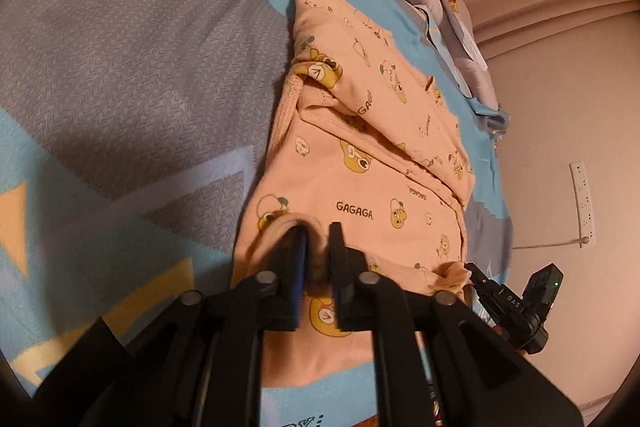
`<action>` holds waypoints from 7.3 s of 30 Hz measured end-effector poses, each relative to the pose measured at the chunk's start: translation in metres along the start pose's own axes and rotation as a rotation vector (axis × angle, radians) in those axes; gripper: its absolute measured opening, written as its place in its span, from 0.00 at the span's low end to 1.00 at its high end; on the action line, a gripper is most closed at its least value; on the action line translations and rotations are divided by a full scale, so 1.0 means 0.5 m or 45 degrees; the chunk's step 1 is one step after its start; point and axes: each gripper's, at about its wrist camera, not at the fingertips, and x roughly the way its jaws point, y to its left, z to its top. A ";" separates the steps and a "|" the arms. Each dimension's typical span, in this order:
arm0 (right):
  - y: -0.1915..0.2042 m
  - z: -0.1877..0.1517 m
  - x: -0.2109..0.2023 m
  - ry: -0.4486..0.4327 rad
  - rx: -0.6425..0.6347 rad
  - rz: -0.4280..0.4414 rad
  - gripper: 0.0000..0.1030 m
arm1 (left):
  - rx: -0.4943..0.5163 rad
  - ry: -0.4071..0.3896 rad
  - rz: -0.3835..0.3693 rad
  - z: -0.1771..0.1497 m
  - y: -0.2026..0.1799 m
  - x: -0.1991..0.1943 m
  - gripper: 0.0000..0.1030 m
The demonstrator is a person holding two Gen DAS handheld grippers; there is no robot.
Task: Fold small clothes
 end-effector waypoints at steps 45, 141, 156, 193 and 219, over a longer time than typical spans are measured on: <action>0.070 0.021 -0.014 -0.142 -0.298 -0.250 0.32 | 0.316 -0.175 0.233 0.030 -0.086 0.020 0.40; 0.178 0.300 -0.029 -0.413 -0.348 -0.088 0.05 | 0.241 -0.554 0.189 0.287 -0.191 -0.054 0.03; 0.148 0.352 0.151 -0.221 -0.305 -0.219 0.05 | 0.149 -0.378 0.357 0.373 -0.116 0.100 0.03; 0.116 0.332 0.176 -0.132 -0.283 -0.357 0.04 | 0.201 -0.298 0.453 0.338 -0.108 0.097 0.61; 0.148 0.148 -0.070 -0.380 -0.316 -0.167 0.72 | 0.283 -0.284 0.326 0.085 -0.138 -0.006 0.94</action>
